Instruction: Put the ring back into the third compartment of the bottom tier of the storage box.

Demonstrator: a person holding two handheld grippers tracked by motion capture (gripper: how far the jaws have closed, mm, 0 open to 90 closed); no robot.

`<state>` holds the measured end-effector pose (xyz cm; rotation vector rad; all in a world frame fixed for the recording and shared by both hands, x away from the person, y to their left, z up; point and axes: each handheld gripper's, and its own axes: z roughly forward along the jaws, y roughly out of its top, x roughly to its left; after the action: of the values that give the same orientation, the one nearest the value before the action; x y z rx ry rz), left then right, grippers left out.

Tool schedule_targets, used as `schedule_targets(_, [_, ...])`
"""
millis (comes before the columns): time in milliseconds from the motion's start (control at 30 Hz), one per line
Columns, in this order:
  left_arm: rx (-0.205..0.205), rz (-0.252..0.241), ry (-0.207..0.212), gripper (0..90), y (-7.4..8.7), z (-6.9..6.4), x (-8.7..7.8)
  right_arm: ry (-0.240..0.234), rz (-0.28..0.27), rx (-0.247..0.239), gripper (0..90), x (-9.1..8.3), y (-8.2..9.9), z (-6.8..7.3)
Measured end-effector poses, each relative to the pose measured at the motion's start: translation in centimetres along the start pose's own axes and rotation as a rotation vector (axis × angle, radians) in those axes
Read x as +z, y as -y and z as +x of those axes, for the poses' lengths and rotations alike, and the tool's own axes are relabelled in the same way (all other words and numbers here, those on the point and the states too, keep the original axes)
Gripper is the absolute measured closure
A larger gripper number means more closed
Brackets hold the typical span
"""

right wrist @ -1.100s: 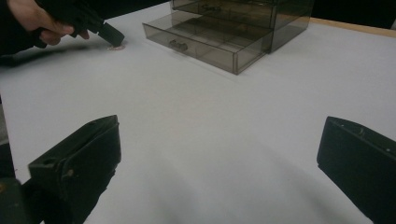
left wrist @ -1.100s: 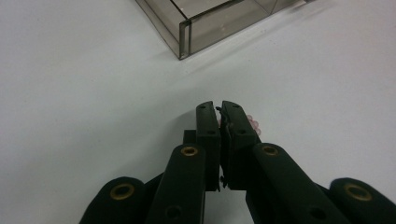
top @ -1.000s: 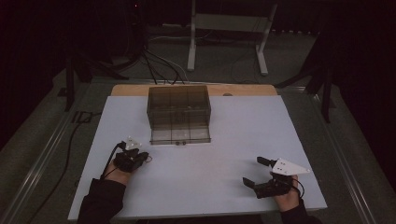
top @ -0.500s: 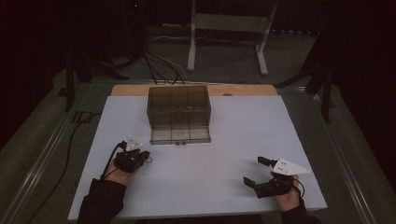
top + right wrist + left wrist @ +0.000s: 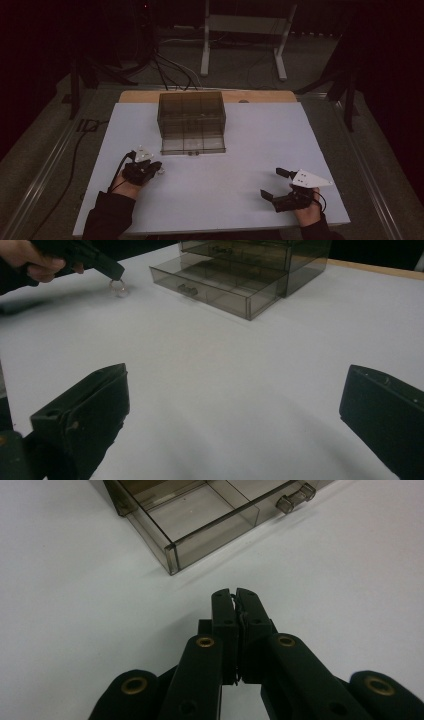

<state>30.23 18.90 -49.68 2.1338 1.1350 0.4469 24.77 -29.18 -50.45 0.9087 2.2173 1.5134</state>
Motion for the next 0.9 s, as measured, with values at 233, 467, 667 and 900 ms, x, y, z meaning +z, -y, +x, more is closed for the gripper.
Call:
schedule_targets(233, [0.022, 0.004, 0.001, 90.0, -0.2, -0.4, 0.0, -0.001, -0.001, 0.001, 0.0, 0.0, 0.0, 0.0])
schedule_targets(467, [0.024, 0.004, 0.010, 89.9, -0.4, -0.7, 0.2, -0.002, -0.001, 0.002, 0.0, 0.0, 0.0, 0.0])
schedule_targets(667, [0.038, -0.003, 0.021, 89.9, -0.8, -1.0, -0.1, -0.004, -0.001, 0.003, 0.0, 0.0, 0.0, 0.0])
schedule_targets(900, [0.054, -0.018, 0.037, 90.0, -1.7, -1.4, -0.3, 0.000, -0.006, 0.006, 0.0, -0.1, 0.0, 0.0])
